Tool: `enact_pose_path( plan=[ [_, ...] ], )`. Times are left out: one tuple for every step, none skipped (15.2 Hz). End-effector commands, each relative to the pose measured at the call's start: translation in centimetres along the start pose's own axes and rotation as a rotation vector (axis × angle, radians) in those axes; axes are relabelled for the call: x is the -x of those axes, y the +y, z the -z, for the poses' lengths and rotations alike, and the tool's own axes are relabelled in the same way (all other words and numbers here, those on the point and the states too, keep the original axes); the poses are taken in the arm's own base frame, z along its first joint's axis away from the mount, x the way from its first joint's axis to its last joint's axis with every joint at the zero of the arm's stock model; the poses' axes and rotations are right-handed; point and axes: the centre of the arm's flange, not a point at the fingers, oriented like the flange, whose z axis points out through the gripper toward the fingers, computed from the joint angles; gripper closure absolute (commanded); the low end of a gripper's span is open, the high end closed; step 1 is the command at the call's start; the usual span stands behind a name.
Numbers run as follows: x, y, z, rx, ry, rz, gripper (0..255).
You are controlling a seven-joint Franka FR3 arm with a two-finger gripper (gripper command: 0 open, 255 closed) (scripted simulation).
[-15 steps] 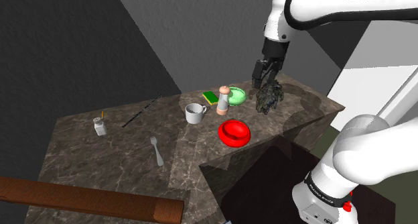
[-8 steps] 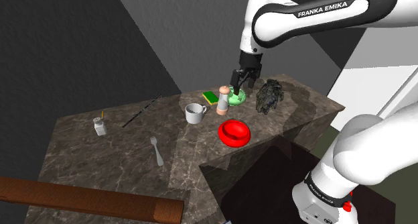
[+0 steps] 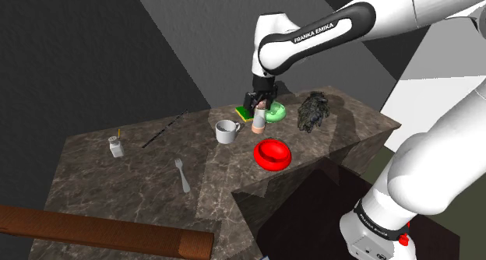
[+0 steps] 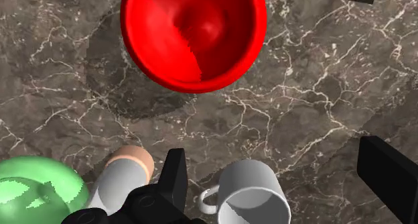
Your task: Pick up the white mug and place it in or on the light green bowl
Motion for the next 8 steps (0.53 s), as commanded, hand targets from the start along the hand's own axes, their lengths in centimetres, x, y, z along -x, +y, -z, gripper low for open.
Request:
enact_pose_path(
  plan=[
    [-1.9, -0.8, -1.3, 0.002, 0.001, -0.003, 0],
    [-2.9, -1.1, -2.1, 0.003, 0.001, -0.004, 0],
    [-3.9, -1.5, -2.9, 0.004, 0.001, -0.005, 0],
    [-4.9, -1.8, -3.7, 0.005, 0.001, -0.006, 0],
    [-5.9, -2.1, -4.5, 0.007, 0.001, -0.007, 0],
    [-6.9, -2.4, -5.4, 0.008, 0.001, -0.008, 0],
    [-7.9, -2.8, -6.2, 0.009, 0.001, -0.009, 0],
    [-8.9, -3.1, -7.0, 0.01, 0.001, -0.01, 0]
  ],
)
